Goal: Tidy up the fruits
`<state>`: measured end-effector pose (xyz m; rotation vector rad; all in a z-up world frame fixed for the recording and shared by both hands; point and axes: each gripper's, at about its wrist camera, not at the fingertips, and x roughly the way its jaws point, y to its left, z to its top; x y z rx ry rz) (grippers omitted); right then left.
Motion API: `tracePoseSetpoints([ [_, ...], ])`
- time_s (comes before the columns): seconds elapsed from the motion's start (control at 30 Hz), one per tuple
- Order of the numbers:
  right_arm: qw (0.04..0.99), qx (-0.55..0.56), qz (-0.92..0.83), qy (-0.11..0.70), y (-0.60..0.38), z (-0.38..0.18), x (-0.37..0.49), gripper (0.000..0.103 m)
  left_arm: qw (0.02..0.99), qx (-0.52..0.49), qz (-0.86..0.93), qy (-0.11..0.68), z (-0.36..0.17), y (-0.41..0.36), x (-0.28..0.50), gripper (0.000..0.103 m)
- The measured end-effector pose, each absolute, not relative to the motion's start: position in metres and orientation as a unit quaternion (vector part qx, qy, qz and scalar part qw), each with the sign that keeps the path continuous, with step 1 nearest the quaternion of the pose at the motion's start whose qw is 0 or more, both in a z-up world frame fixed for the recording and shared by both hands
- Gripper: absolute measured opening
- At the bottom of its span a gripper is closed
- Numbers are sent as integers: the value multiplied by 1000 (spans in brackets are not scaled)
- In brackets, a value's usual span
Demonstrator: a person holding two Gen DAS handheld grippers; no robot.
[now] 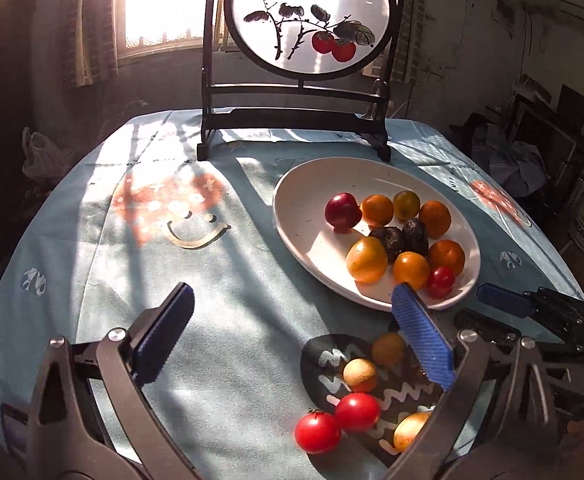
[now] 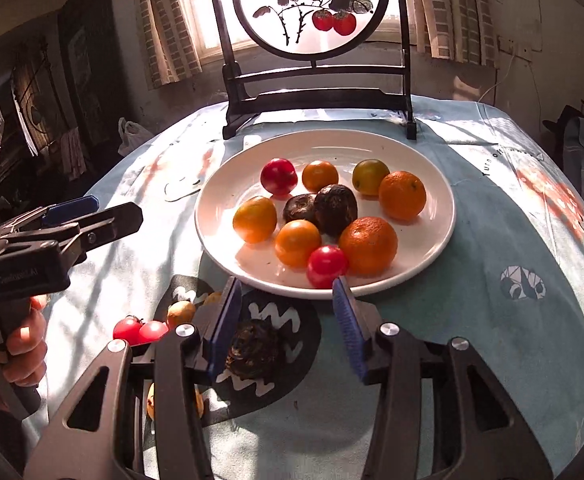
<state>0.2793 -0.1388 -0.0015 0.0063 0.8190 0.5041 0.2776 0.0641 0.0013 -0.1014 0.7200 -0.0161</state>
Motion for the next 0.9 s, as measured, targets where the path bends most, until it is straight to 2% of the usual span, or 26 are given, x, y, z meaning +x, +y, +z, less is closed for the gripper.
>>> tracePoseSetpoints([
  [0.17,883,-17,249,397,-130,-1,258,48,922,-76,9,379,-12,85,264,101],
  [0.5,843,-42,308,440,-110,-8,224,48,918,-45,53,391,-21,92,251,101],
  [0.9,825,-80,352,435,-93,-11,205,49,917,-44,64,391,-21,95,250,101],
])
